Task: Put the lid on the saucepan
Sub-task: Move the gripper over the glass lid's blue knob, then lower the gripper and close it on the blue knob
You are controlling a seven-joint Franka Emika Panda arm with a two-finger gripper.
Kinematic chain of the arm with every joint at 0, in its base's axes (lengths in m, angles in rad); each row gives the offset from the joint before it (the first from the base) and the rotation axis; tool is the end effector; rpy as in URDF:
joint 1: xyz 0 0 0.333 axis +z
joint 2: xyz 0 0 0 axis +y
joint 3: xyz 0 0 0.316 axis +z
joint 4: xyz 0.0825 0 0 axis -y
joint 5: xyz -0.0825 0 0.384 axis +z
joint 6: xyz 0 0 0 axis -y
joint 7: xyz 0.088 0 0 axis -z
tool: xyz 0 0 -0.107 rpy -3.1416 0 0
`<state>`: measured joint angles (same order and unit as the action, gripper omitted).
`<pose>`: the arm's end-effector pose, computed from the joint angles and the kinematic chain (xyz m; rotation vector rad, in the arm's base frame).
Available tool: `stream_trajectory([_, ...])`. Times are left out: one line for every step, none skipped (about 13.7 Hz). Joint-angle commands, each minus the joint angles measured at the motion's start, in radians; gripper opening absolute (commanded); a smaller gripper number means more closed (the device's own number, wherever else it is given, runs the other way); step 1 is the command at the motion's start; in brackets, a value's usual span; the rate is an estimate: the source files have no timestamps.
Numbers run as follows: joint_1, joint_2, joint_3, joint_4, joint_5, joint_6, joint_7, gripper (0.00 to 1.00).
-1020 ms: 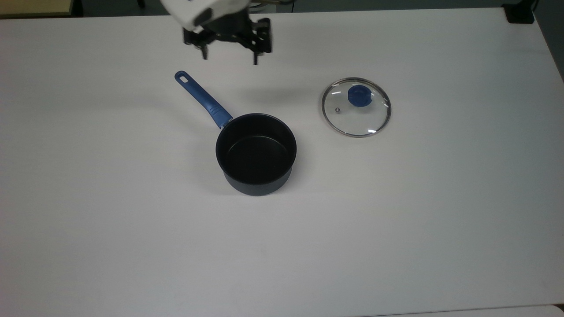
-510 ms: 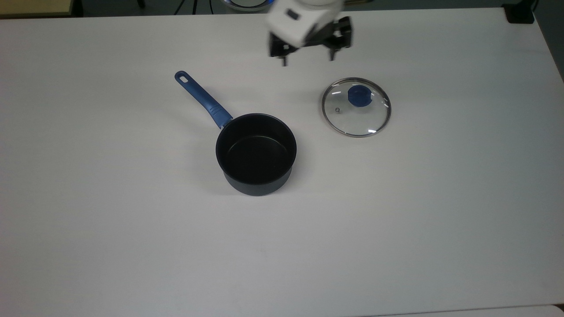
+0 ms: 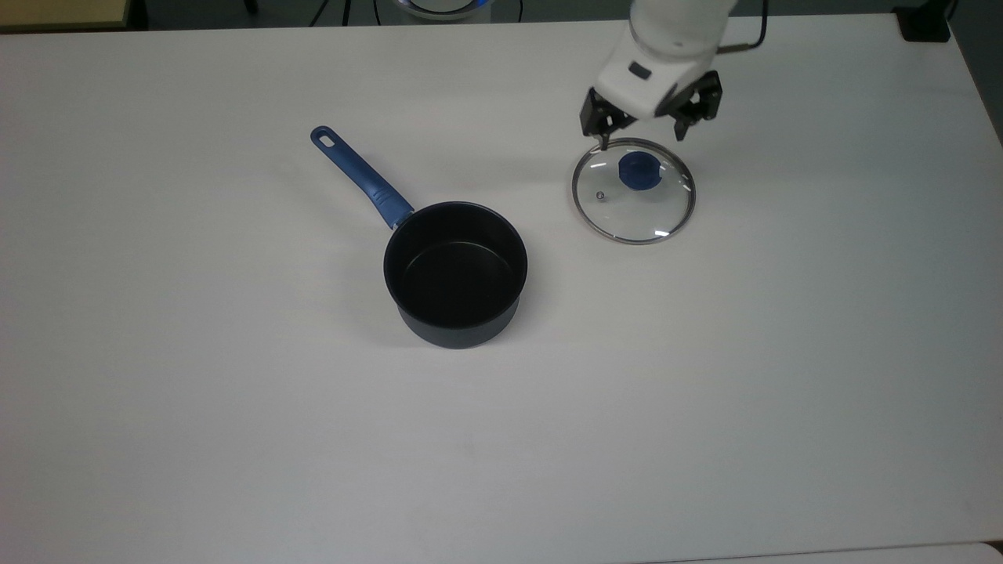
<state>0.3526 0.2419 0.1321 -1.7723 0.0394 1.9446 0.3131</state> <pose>0.5481 0.2860 0.4183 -3.0932 -0.2375 0.1377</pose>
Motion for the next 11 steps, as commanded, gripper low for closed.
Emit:
stream_trajectory([0.055,0.066,-0.002,-0.009,-0.047,0.062,0.087,1.00])
stream_trajectory([0.060,0.091,-0.002,-0.007,-0.065,0.079,0.107,1.00])
stream_trajectory([0.065,0.109,-0.002,-0.007,-0.078,0.088,0.119,1.00])
stream_trajectory([0.068,0.119,0.000,-0.007,-0.088,0.102,0.127,1.00])
stream_trajectory([0.068,0.126,-0.002,-0.007,-0.092,0.111,0.133,1.00])
stream_trajectory([0.069,0.132,-0.002,-0.007,-0.093,0.111,0.132,0.96])
stream_trajectory([0.069,0.134,-0.002,-0.007,-0.098,0.111,0.132,0.89])
stream_trajectory([0.069,0.134,-0.002,-0.007,-0.104,0.109,0.132,0.84])
stream_trajectory([0.069,0.134,-0.002,-0.007,-0.105,0.105,0.132,0.80])
stream_trajectory([0.068,0.134,-0.002,-0.007,-0.105,0.100,0.129,0.74])
stream_trajectory([0.068,0.131,-0.002,-0.007,-0.105,0.094,0.127,0.69])
